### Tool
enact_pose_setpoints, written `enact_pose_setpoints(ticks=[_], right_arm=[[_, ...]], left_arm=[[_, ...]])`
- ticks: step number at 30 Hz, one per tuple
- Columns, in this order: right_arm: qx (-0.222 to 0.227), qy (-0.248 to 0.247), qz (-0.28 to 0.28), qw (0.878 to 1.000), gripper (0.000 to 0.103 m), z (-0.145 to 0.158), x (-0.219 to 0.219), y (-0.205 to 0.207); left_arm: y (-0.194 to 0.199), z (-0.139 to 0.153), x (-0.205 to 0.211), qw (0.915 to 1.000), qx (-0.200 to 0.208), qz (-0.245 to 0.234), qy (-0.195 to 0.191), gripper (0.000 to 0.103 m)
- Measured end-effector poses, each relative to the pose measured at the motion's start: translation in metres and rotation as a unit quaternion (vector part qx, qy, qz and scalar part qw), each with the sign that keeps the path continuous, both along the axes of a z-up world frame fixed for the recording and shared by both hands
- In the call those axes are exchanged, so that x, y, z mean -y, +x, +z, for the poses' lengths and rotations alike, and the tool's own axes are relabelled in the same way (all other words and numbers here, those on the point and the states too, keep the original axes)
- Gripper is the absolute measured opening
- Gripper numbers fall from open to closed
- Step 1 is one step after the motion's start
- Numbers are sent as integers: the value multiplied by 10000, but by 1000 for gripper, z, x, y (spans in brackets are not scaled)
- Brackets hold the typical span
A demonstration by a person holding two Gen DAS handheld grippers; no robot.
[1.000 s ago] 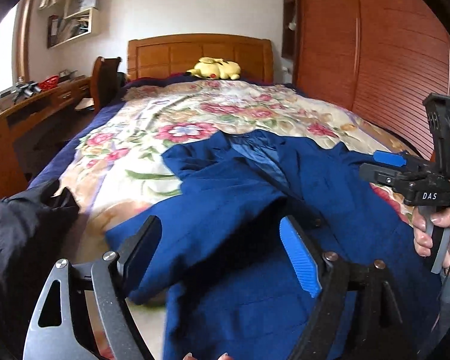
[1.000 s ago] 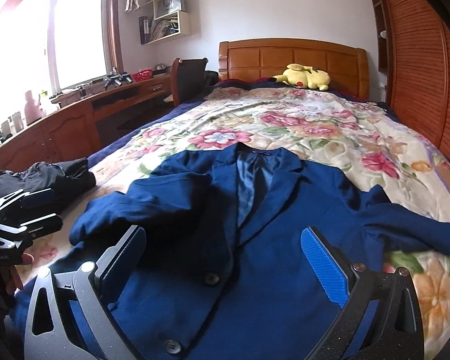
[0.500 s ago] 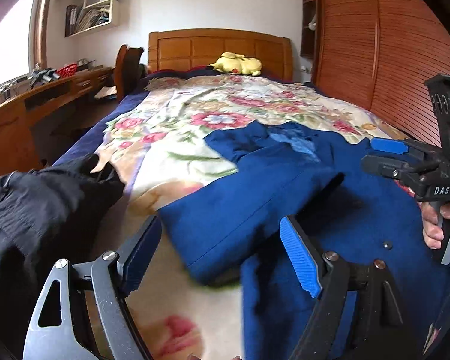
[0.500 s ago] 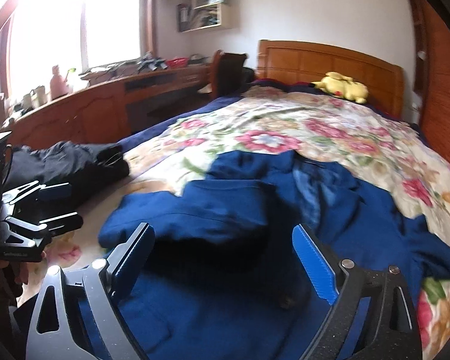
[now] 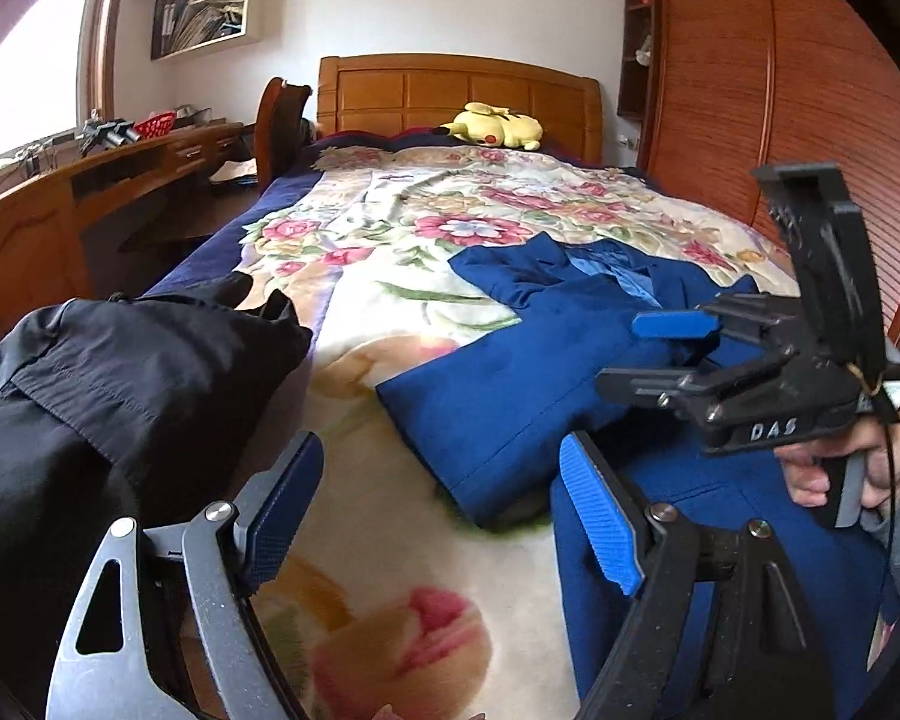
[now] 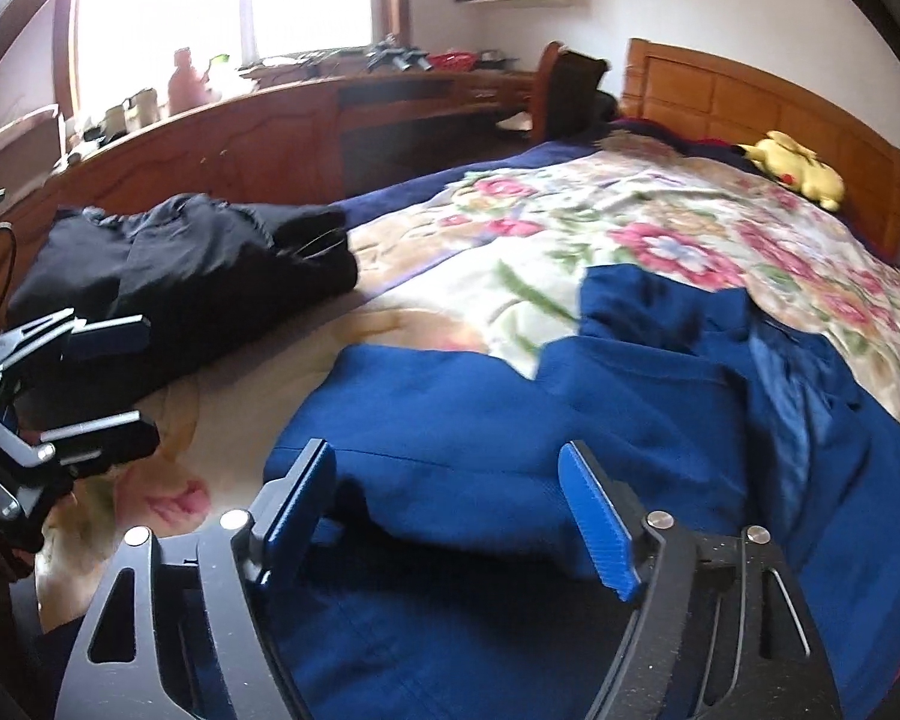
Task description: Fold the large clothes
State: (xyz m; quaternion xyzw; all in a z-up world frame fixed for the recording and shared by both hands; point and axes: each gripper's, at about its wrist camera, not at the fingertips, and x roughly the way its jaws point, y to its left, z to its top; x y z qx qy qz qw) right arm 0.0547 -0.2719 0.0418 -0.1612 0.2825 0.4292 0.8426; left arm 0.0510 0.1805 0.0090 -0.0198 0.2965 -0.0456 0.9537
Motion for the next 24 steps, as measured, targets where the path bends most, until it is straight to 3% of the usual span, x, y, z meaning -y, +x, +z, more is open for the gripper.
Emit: enact_pose_setpoints(ticks=[3, 16, 18, 20, 24], right_arm=[[-252, -8, 216, 9994, 77, -3, -2, 5], [-203, -1060, 352, 9935, 74, -45, -9, 28], [-144, -1117, 306, 9932, 62, -47, -10, 31], [-98, -1056, 218, 9941, 22, -47, -10, 32], [-15, -821, 122, 9965, 6, -45, -8, 27]], left_arm=[[0, 2, -4, 10000, 12, 72, 19, 82], [2, 4, -6, 9999, 14, 101, -24, 82], [1, 4, -5, 9999, 22, 110, -13, 82], [1, 4, -5, 9999, 17, 114, -36, 82], [2, 3, -4, 9999, -11, 121, -47, 82]])
